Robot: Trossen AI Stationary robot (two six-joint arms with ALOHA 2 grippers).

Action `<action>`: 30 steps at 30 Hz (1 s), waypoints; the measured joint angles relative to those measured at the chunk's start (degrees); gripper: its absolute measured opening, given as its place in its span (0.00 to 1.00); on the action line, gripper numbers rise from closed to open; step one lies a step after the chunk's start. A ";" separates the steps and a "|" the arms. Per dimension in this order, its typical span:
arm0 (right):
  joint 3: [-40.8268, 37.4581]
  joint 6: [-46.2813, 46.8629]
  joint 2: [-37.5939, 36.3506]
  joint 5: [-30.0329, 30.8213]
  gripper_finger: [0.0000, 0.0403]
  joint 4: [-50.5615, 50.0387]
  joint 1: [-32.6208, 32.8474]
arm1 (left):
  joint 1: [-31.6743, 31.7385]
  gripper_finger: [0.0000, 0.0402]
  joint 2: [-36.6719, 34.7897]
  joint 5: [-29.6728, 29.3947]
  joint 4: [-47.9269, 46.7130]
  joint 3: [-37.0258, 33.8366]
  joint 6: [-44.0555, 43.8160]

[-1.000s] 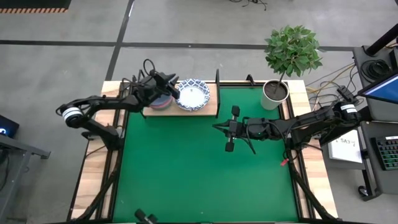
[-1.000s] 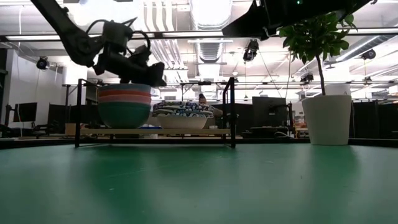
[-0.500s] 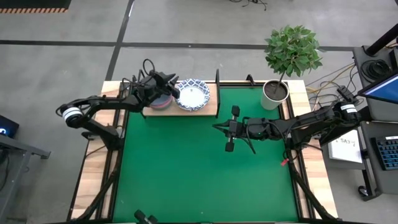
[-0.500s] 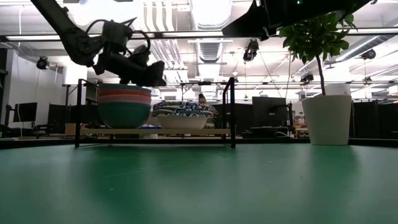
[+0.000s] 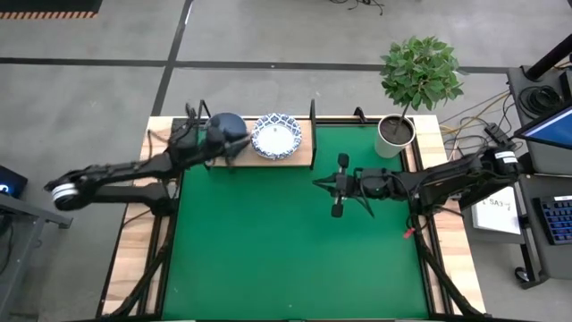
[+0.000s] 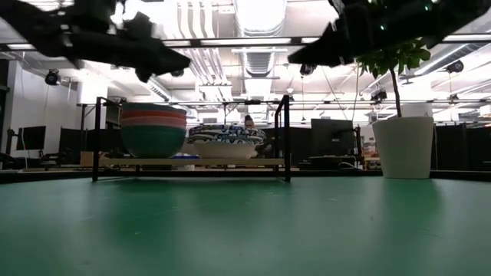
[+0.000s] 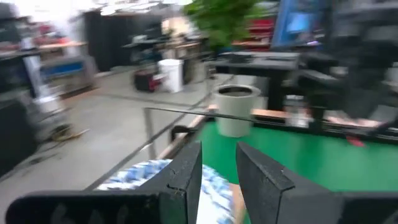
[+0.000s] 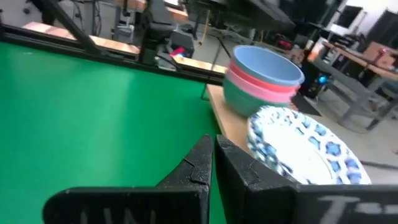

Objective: Place and stack bowls onto a shelf
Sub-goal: Return to Home Position

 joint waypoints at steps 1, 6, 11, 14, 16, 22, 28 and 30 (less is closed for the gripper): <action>-1.00 0.49 -0.98 -0.79 0.02 -0.01 -0.81 | -0.64 0.20 -2.57 0.89 -0.10 -1.92 -0.06; -5.73 3.33 -6.81 -9.14 0.02 0.53 -5.97 | -2.09 0.20 -14.87 0.96 -0.14 -10.17 -2.45; -10.47 5.17 -12.93 -11.64 0.02 0.55 -9.68 | -2.07 0.20 -24.97 0.96 -0.42 -16.16 -3.43; -13.71 5.19 -16.57 -11.72 0.02 0.79 -10.34 | -2.07 0.20 -29.24 0.99 -0.35 -18.62 -4.26; -15.88 5.48 -19.34 -11.70 0.02 0.85 -10.60 | -2.07 0.20 -31.45 1.33 -1.20 -19.62 -4.82; -22.23 8.40 -28.07 -11.69 0.02 0.83 -11.81 | -2.02 0.20 -34.73 11.47 -2.70 -20.29 -11.35; -27.14 9.21 -36.38 -11.69 0.02 0.70 -12.30 | -3.10 0.20 -35.46 26.80 -2.79 -21.07 -16.09; -28.39 9.21 -38.93 -11.68 0.02 0.36 -12.45 | -4.14 0.19 -35.94 27.02 -2.81 -22.71 -14.84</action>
